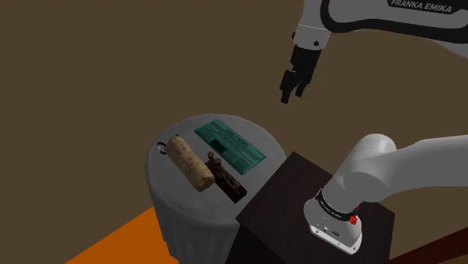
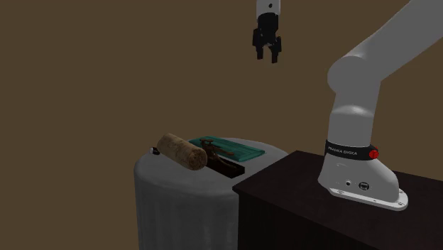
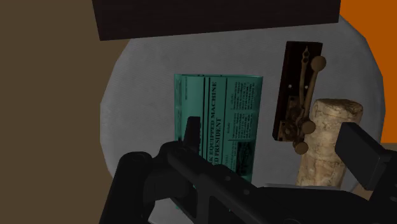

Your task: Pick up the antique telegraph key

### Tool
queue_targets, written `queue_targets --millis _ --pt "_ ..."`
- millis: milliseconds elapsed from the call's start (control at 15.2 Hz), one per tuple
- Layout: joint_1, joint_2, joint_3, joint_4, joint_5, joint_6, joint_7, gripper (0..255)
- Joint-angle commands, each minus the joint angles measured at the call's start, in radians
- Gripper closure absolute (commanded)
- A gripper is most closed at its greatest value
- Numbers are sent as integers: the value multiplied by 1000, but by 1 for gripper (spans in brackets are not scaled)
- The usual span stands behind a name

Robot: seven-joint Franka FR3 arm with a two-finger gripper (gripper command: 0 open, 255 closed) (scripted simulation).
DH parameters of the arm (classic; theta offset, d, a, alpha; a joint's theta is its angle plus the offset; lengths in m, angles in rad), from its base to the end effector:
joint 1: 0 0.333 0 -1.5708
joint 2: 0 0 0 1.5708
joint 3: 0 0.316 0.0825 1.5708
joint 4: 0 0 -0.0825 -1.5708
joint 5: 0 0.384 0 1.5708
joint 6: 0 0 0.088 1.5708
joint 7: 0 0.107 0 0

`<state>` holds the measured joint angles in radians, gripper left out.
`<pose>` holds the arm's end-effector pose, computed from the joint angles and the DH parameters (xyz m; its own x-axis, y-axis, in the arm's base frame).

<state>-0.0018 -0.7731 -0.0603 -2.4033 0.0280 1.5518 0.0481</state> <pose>0.3055 -0.0204 0.5625 0.9926 -0.0888 -0.0824 -0.0944 -0.9933 -0.0661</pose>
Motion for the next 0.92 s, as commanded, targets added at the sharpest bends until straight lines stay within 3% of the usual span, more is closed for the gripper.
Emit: queue_targets --millis 0,462,858 --pt "0 0 0 0 0 0 0 0" --pt "36 42 100 -174 53 242 98 0" --pt "70 157 191 -268 94 473 184 0"
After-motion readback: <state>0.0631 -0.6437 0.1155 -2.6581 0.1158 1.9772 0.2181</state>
